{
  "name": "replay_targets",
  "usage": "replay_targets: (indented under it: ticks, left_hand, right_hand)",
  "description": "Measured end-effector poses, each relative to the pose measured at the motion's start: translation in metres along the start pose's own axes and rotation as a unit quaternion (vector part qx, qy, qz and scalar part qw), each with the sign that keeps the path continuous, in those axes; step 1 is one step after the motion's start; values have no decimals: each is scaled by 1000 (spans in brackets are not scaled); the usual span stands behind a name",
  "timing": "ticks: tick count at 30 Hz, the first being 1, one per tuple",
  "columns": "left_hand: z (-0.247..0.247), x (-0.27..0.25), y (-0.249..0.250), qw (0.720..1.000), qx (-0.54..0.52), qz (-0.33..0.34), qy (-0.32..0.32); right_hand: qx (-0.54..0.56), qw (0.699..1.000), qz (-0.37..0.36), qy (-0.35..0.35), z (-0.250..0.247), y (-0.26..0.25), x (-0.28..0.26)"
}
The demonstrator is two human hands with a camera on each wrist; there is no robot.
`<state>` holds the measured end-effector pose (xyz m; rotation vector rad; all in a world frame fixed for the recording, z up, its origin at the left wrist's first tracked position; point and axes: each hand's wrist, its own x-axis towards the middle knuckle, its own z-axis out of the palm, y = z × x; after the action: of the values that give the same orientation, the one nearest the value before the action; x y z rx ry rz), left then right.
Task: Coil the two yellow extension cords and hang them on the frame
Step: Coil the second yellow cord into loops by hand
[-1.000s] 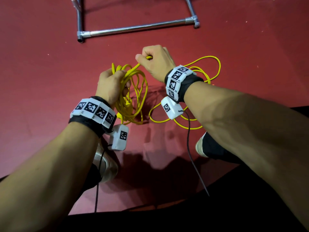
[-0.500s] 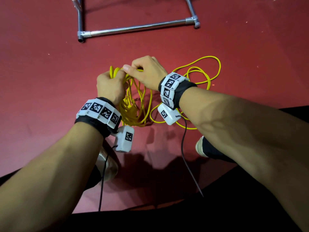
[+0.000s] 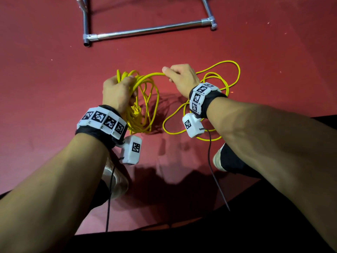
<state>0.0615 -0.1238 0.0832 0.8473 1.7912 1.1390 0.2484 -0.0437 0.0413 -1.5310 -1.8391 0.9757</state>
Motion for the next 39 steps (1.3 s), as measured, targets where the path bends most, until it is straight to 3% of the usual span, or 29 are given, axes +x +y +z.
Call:
replay_targets:
  ticks: [7,10,14,24,30,33,39]
  left_hand:
    - [6,-5,-1,998,13,2,-64]
    - [7,-6,-1,999,12,-3,-46]
    - [3,-6,0,998,51,3,26]
    - [1,-7,2,996,61,33,62]
    - [-5,3,0,995,-10,20,92]
    - [-7,6,-1,995,-15,17,93]
    - [-6,3,-1,999,-5,25,42]
  right_hand:
    - [-12,996,-82,-31,8,-27,1]
    - [-21,989,-134,-52,15,-40,-4]
    - [-4,986,-162,-47,25,-46,-8]
    - [-68,992,-92,-60,18,-16,-12]
    - [-104,990,11,-98,9,19,-20]
    - [-80,994,23,-64,4,25,-18]
    - [5,997,11,71,-10,11,1]
